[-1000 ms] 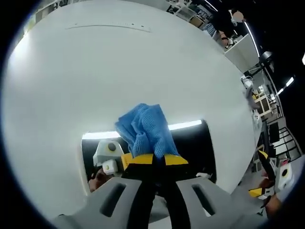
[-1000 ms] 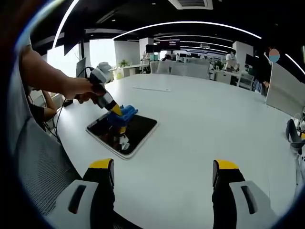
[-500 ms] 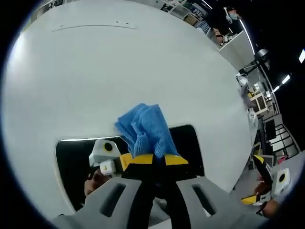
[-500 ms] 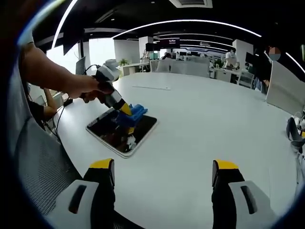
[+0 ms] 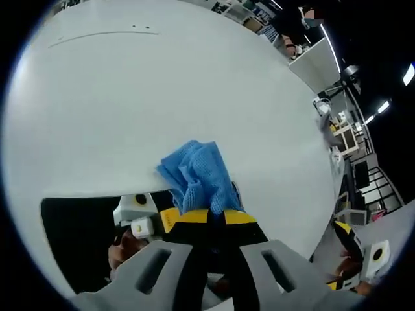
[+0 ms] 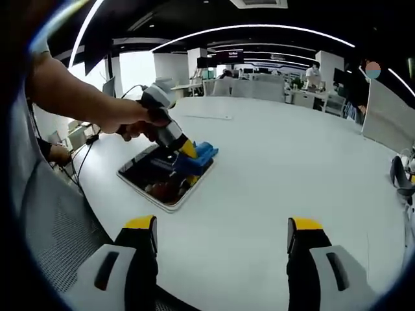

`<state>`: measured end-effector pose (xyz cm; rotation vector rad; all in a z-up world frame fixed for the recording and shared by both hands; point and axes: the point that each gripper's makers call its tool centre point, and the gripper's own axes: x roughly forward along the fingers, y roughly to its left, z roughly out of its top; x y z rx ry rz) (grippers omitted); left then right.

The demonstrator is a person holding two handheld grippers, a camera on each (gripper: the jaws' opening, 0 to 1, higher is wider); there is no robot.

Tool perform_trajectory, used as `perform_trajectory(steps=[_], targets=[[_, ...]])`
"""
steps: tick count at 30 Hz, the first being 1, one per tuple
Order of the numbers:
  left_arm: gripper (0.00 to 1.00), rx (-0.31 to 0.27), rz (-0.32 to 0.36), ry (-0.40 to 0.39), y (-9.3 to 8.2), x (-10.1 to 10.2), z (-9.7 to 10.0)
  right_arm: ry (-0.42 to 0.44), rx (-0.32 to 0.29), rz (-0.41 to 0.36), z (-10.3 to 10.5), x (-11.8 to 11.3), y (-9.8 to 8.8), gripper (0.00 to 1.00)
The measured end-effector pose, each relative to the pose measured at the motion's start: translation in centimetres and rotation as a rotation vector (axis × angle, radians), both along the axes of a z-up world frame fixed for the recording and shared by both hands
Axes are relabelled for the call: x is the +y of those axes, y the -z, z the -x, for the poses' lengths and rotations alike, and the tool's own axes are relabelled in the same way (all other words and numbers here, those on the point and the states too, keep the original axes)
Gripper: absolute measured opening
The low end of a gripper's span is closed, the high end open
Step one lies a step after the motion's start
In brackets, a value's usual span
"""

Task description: Wipe the mirror surface with the cleaning cloth until all visible marks leave the cleaned area.

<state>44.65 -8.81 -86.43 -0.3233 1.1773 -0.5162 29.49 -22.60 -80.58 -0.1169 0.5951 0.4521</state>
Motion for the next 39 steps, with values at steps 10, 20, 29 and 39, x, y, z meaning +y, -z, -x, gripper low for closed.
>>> perform_trajectory(steps=[10,20,29,39], targets=[[0.03,0.015,0.013,0.006,0.0,-1.5,0.0,0.001,0.01,-0.003,0.1,0.0,0.2,0.8],[0.03,0.017,-0.002,0.019,0.0,-1.5,0.1,0.001,0.012,0.001,0.1,-0.1,0.2,0.79],[0.03,0.015,0.021,-0.019,-0.1,-1.5,0.9,-0.009,0.019,0.005,0.2,-0.1,0.4,0.78],[0.02,0.005,0.012,0.003,-0.1,-1.1,2.8,-0.009,0.021,0.011,0.2,-0.5,0.6,0.78]])
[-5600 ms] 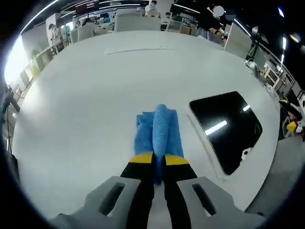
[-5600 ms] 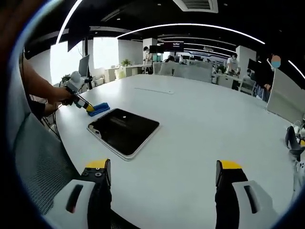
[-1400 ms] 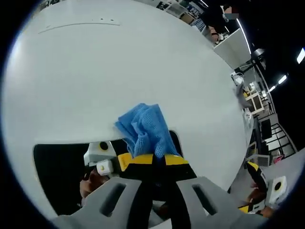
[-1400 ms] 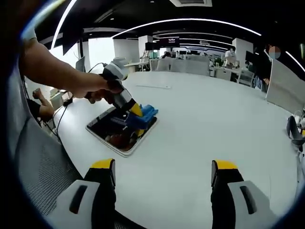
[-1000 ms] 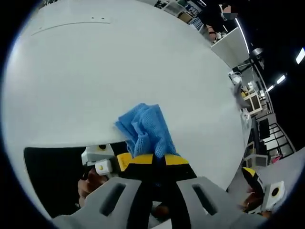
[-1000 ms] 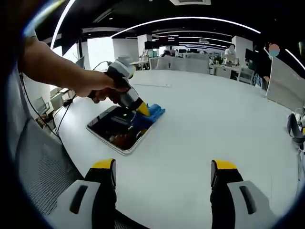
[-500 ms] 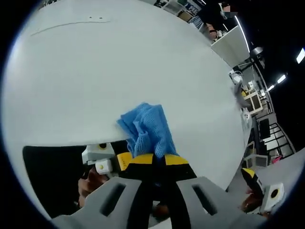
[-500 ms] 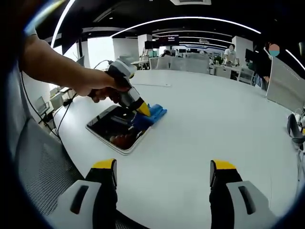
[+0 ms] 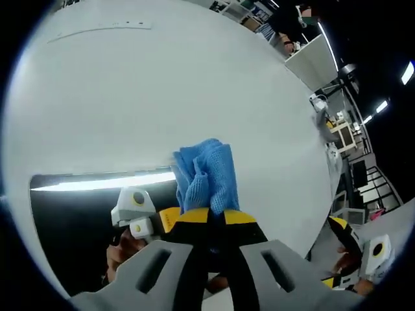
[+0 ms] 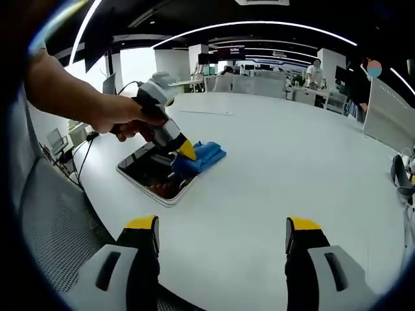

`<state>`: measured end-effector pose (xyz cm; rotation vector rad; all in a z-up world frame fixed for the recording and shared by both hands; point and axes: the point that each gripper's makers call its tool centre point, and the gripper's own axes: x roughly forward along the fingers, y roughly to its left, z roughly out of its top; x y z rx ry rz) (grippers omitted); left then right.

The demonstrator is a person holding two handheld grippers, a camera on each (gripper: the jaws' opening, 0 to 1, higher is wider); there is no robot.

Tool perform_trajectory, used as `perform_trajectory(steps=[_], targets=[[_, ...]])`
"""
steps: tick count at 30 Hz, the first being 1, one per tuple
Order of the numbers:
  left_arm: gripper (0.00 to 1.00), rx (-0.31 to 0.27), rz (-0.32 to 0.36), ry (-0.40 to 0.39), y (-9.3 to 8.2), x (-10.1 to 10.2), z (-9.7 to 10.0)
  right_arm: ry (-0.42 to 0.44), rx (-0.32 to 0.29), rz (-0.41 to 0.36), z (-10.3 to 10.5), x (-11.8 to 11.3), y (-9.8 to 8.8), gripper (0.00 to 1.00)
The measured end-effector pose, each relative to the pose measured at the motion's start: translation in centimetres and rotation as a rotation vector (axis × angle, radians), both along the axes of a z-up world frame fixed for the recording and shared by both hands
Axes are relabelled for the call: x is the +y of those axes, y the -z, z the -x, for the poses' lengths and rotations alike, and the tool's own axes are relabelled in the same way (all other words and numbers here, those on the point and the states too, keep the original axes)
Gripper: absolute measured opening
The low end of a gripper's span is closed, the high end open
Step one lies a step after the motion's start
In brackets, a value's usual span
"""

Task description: Wipe the mirror surface with the cleaning cloth until all visible marks leave the cleaned area.

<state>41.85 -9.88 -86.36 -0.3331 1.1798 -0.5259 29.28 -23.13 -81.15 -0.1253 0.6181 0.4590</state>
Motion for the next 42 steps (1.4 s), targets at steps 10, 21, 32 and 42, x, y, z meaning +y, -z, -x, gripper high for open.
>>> perform_trajectory(steps=[10,21,32,42], targets=[[0.02,0.002,0.014,-0.001,0.0,0.3,1.5,-0.001,0.008,0.009,0.1,-0.4,0.3,0.79],[0.02,-0.003,0.02,0.002,0.1,0.2,1.4,-0.004,0.012,0.011,0.1,-0.5,0.5,0.8],[0.02,-0.009,0.027,-0.003,0.1,0.8,1.4,0.0,0.02,0.02,0.2,-0.7,0.6,0.8],[0.02,-0.01,0.026,-0.025,0.1,3.4,1.6,0.005,0.021,0.028,0.2,-0.9,0.8,0.8]])
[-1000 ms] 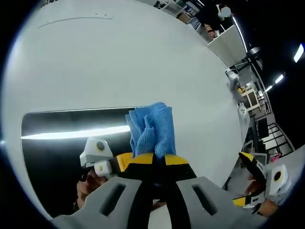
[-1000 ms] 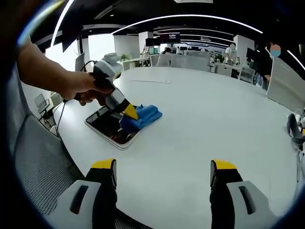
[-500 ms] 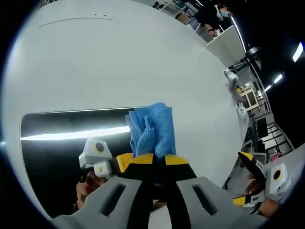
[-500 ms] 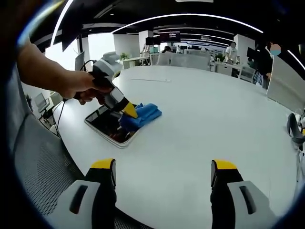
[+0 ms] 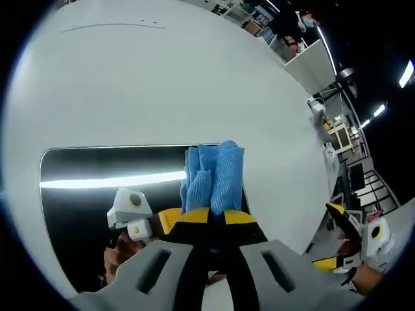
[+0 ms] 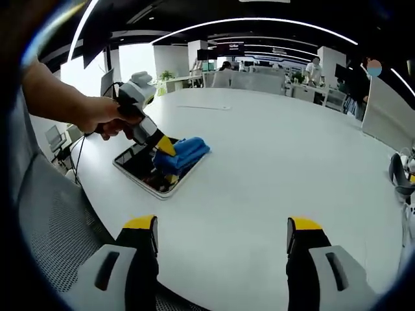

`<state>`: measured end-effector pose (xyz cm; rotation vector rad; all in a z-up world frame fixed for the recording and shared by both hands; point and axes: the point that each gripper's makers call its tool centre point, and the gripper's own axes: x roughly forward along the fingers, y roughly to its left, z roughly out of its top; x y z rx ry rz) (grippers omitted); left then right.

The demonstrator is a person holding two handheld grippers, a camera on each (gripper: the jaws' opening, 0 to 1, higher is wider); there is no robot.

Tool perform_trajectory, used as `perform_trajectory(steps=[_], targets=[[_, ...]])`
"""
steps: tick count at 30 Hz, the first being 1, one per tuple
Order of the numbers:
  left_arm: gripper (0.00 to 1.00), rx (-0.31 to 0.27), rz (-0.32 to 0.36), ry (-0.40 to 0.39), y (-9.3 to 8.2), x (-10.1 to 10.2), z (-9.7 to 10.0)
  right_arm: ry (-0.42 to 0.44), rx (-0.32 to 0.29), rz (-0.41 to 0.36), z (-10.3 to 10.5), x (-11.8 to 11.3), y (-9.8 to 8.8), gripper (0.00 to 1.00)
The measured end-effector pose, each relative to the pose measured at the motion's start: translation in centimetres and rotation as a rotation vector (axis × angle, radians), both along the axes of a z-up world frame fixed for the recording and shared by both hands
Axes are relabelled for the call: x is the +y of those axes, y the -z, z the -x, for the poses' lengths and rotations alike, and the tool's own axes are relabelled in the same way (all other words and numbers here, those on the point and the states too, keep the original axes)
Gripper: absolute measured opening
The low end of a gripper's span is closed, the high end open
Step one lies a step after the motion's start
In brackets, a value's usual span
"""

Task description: Wipe the mirror surface with the cleaning cloth until all visible marks leave the cleaned area.

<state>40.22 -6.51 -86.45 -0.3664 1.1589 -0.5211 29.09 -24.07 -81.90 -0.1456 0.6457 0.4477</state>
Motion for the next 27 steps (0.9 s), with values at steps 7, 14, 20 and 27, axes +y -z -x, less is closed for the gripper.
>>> perform_trajectory(steps=[7,14,20,27], targets=[[0.02,-0.004,0.0,-0.02,0.0,2.1,0.1,0.004,0.0,0.003,0.0,0.0,-0.1,0.8],[0.02,-0.005,0.003,-0.038,-0.1,3.8,0.1,0.003,0.004,0.008,0.0,-0.1,0.1,0.8],[0.02,-0.006,0.003,-0.048,0.0,4.9,0.1,-0.027,0.008,0.006,0.2,0.6,0.2,0.83],[0.02,-0.014,-0.008,-0.061,-0.1,7.2,0.2,-0.034,-0.001,-0.02,0.2,1.0,-0.1,0.91]])
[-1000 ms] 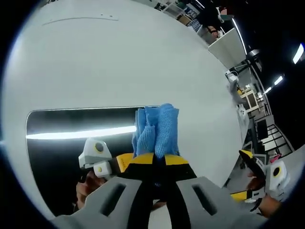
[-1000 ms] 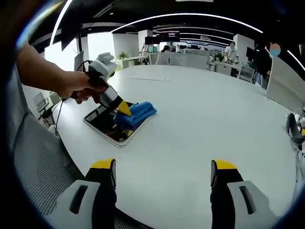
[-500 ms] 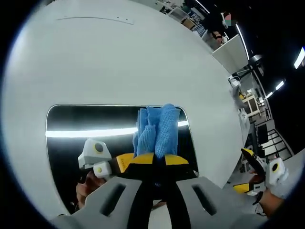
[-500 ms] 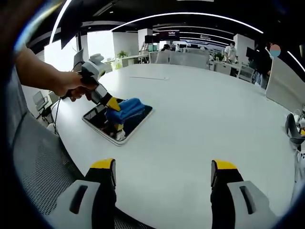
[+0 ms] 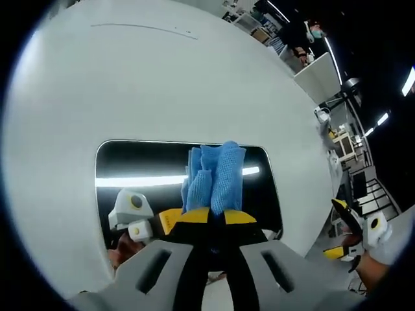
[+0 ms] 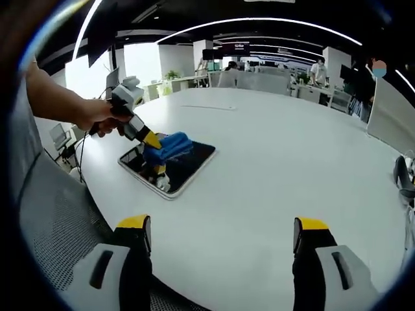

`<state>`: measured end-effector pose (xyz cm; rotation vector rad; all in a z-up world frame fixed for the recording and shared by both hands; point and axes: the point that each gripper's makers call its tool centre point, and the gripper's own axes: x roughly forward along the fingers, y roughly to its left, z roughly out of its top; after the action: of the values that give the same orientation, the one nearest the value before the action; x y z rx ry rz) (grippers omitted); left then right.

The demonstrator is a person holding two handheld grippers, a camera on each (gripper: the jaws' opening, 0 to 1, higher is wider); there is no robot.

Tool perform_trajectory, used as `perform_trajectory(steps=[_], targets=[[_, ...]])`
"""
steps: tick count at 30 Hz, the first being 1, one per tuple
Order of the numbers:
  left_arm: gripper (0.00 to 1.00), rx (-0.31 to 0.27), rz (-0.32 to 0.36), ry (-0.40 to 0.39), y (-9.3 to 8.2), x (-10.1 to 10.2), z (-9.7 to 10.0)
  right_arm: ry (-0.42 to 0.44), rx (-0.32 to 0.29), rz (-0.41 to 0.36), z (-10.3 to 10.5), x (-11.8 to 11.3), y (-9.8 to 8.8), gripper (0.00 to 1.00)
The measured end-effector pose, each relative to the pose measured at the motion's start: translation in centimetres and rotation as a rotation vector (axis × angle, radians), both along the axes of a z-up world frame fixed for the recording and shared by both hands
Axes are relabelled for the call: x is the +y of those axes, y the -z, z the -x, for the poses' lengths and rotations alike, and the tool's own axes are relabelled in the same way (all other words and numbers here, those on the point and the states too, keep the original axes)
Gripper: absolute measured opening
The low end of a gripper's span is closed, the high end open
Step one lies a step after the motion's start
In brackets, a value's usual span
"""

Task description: Wipe the mirror surface with the cleaning cloth until all visible marks leave the cleaned area.

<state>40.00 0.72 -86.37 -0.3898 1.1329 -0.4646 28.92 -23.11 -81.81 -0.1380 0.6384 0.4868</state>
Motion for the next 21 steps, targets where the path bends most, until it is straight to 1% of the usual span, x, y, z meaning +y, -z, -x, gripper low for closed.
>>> perform_trajectory(steps=[5,17,21], targets=[[0.02,-0.005,-0.004,-0.023,0.0,2.0,0.1,0.002,-0.002,-0.009,0.0,0.0,-0.1,0.94],[0.02,-0.011,-0.022,-0.062,0.1,5.6,0.1,0.012,-0.003,-0.01,-0.1,-0.1,-0.2,0.94],[0.02,-0.01,-0.023,-0.068,0.1,6.5,0.2,0.013,-0.002,-0.01,-0.1,-0.1,-0.1,0.95]])
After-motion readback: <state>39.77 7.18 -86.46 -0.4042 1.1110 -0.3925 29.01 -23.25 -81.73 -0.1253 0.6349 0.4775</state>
